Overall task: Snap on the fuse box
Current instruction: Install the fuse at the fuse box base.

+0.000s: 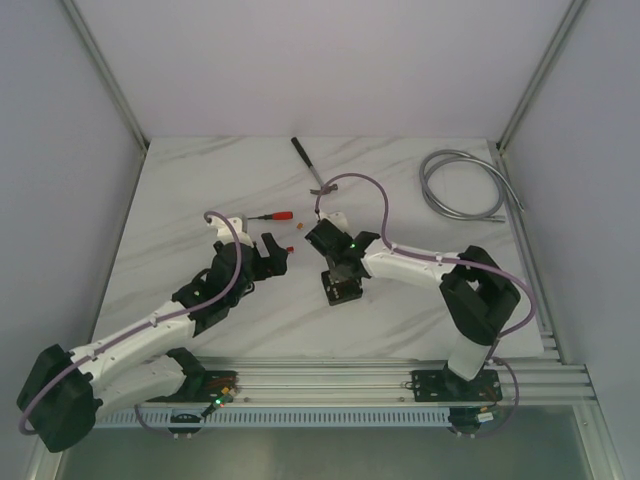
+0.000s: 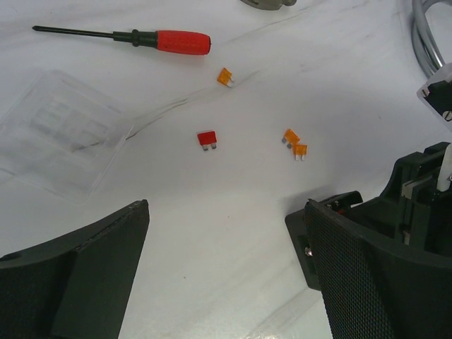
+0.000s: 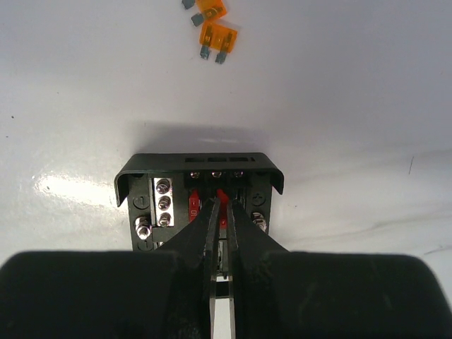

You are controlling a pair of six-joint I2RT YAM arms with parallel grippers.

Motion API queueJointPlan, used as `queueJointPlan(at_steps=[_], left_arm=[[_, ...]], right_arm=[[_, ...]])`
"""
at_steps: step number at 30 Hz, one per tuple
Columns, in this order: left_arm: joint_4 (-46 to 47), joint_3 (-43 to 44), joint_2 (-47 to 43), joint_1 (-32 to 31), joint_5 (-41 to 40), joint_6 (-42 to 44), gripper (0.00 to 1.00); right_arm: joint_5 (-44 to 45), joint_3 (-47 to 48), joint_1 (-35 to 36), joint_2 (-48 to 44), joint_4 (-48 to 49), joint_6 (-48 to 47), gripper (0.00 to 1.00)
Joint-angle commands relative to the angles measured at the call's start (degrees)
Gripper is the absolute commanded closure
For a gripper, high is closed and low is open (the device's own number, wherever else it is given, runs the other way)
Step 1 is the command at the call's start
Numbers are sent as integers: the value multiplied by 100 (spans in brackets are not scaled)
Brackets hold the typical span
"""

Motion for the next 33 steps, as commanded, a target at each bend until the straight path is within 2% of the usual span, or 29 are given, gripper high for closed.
queueJointPlan(at_steps=[1,9,17,27,33], left_arm=[[-106,-58,-112,23,-31,-76,0],[-106,-36,-26,27,-23,-129,0],[-135,-50,-83,21,-13,-132,0],[-149,-41,-111,22,10,-132,0],[-161,-49,-129,23,-12,-113,0]], right_arm=[[-214,-355,30,643,-580,107,100],[106,-392,304,270,-822,402,100],[89,-667,265,424,-634,335,100],[-311,-336,-95,1044,-527,-96,100],[-543,-706,-64,1030,-538,-16,100]])
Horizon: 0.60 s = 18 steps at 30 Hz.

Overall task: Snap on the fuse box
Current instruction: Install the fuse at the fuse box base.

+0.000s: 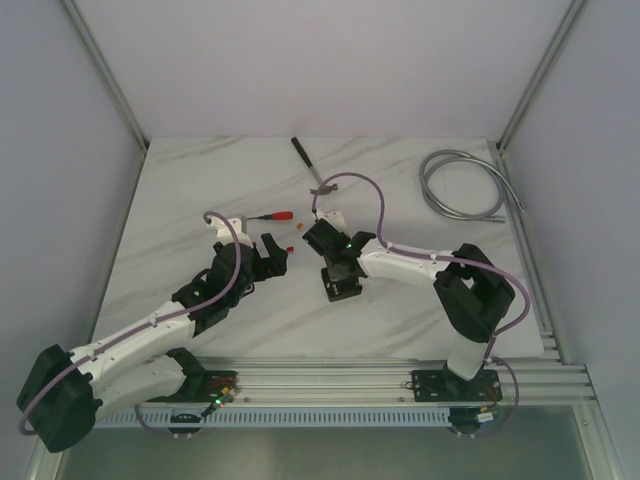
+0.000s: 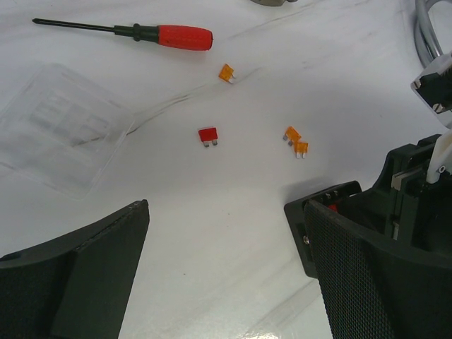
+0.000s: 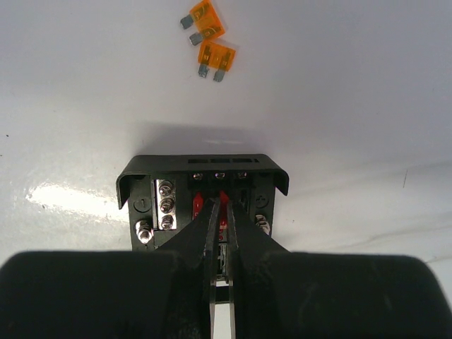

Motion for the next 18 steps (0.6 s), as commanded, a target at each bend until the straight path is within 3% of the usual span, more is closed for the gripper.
queueJointPlan(at_steps=[1,8,16,18], left_arm=[[-89,-41,-97,28,-20,-8,0],[-106,-67,-164,27,-29,-22,0],[-162,-92,-354,32,-64,-68,0],[-176,-93,-381,32,-82,-75,0]], right_arm=[[-771,-964,-61,747,-610,80,100],[-629,-1124,-2,704,-713,79,100],[-388,-432,52,-326,-732,123,100],[-353,-279,52,-469,-705,112,95]])
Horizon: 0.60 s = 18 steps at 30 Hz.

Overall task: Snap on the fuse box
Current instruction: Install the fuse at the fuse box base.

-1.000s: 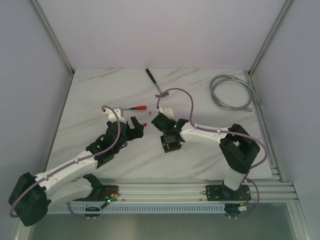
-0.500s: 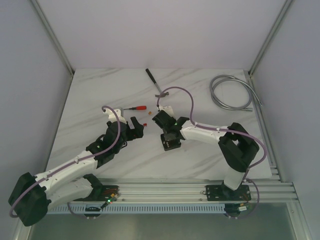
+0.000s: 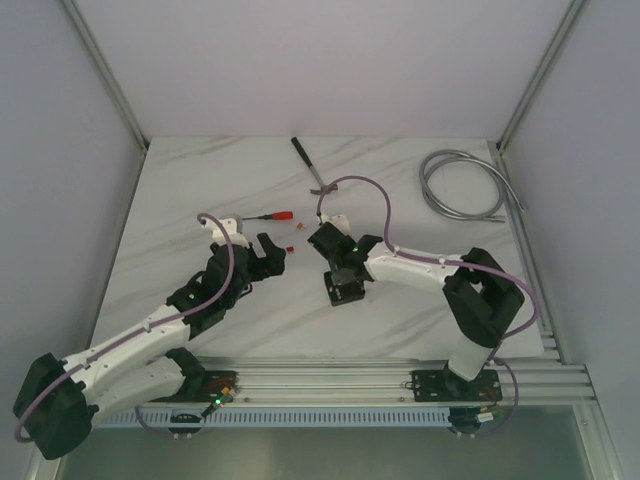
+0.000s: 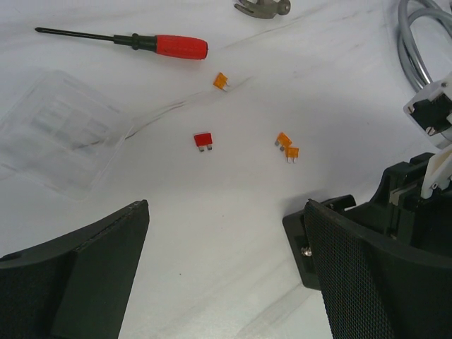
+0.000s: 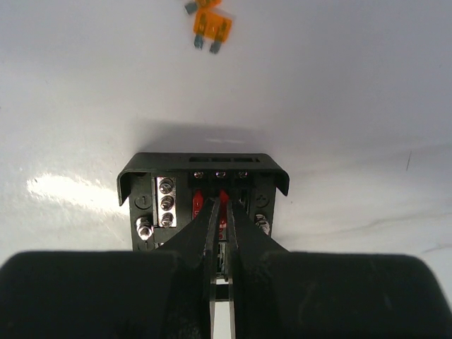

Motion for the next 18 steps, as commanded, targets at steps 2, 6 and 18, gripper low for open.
queueJointPlan(at_steps=[2,6,18], left_arm=[[-128,-63,-130,28,-83,-45,0],[-150,-70,-156,26,-102,-44,0],[-170,-79,-175,27,-155,-50,0]], right_arm=[[-231,185,23,-171,-877,64,86],[-163,365,23,-365,-875,48,75],[-417,424,40,-459,-742,33,68]])
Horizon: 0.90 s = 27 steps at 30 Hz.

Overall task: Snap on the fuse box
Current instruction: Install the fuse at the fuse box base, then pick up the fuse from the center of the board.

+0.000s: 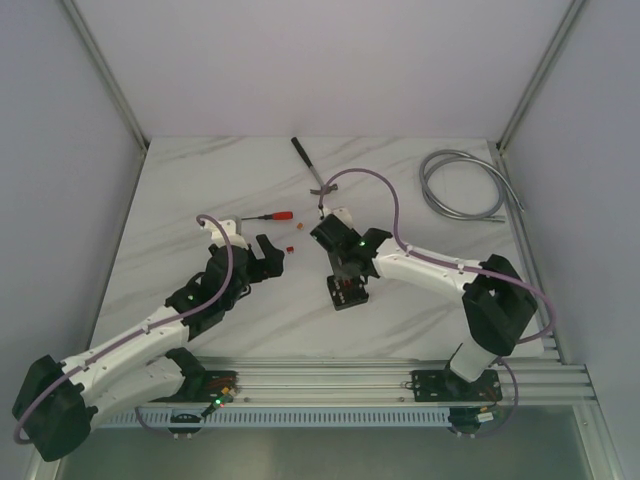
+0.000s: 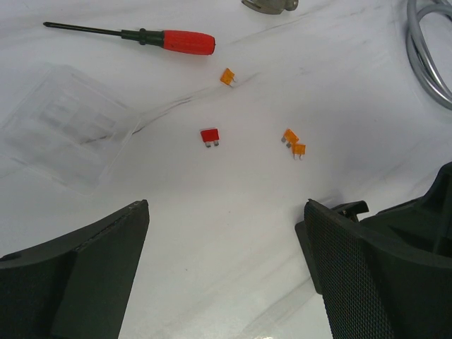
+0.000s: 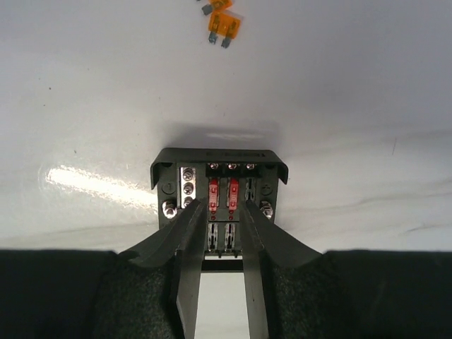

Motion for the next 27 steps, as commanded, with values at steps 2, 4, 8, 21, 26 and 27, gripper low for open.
queueJointPlan(at_steps=[2,4,8,21,26,27], left_arm=[[-47,-41,-83,26,-111,-33,0],[-53,-49,-83,26,-122,-33,0],[-52,-78,-26,33,-204,-31,0],[-83,-433,267,1136,436,-519,0],[-89,-693,-19,1700,783,-678,0],[-95,-736,-81,1750,813,-691,0]], right_arm=[[-219,107,44,98,12,28,70],[-235,122,50,159,43,27,72],[-323,168,82,208,240,-87,72],[-433,1067,86,1112,1057,-425,61],[-404,1460,85,1672,1492,-436,54],[-407,1525,85,1781,1648,-448,54]])
